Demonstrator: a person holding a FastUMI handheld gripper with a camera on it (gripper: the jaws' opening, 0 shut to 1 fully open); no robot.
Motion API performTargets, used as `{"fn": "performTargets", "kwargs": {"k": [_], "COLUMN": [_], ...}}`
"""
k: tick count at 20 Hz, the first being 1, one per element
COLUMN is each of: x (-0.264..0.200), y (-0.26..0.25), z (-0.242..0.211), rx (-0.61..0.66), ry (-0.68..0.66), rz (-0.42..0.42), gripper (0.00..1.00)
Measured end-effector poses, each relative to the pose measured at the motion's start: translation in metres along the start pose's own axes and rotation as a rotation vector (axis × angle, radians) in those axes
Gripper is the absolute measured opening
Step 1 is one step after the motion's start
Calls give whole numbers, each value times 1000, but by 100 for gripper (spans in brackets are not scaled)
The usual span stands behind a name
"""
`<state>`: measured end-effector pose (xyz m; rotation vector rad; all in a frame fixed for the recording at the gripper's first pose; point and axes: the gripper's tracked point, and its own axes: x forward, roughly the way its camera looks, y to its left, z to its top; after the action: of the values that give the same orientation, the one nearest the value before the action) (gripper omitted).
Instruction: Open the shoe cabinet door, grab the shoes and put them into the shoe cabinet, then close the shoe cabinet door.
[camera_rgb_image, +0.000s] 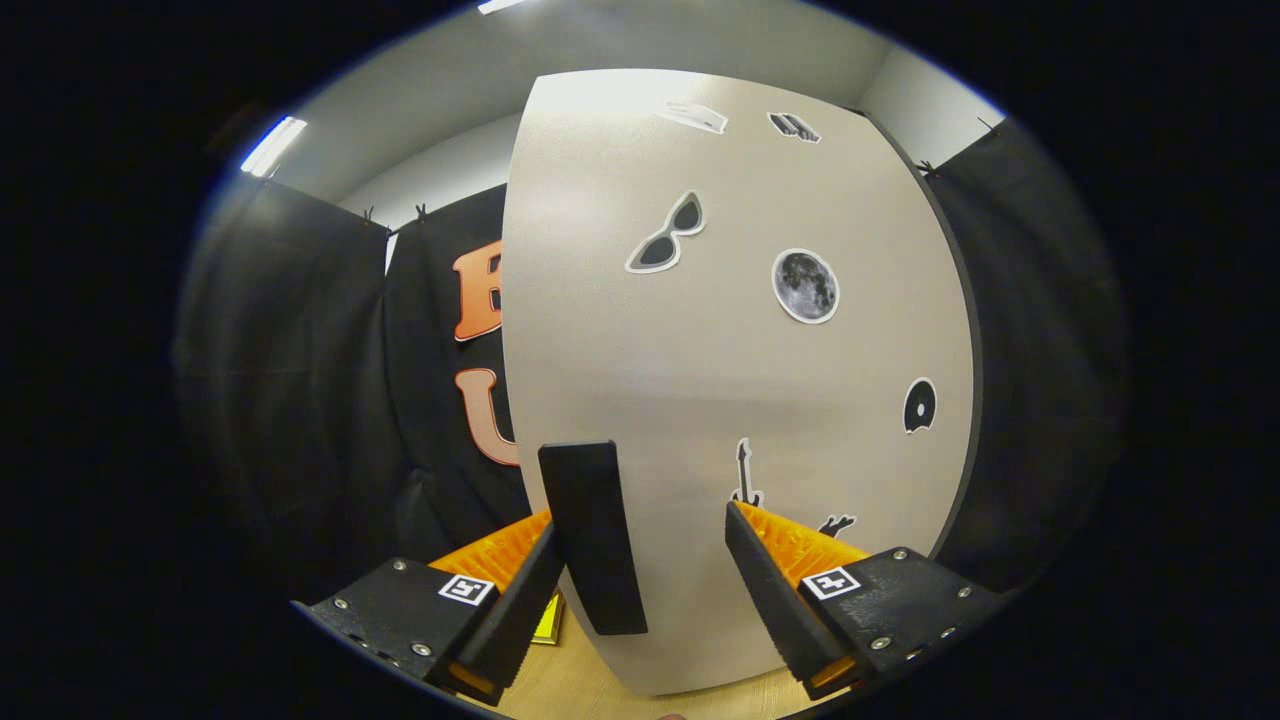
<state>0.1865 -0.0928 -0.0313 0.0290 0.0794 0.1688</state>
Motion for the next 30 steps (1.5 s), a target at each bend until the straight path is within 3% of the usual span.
{"fn": "performTargets", "kwargs": {"k": [6,12,22,30], "x": [-8,-46,-147,-229], "y": [5,-2,-51,-58], "z": [5,15,26,38], "rx": [9,-17,-29,-17], "ry": [-18,-36,-20,-30], "rz": [16,2,-89,-73], "gripper": [96,96,95,96]}}
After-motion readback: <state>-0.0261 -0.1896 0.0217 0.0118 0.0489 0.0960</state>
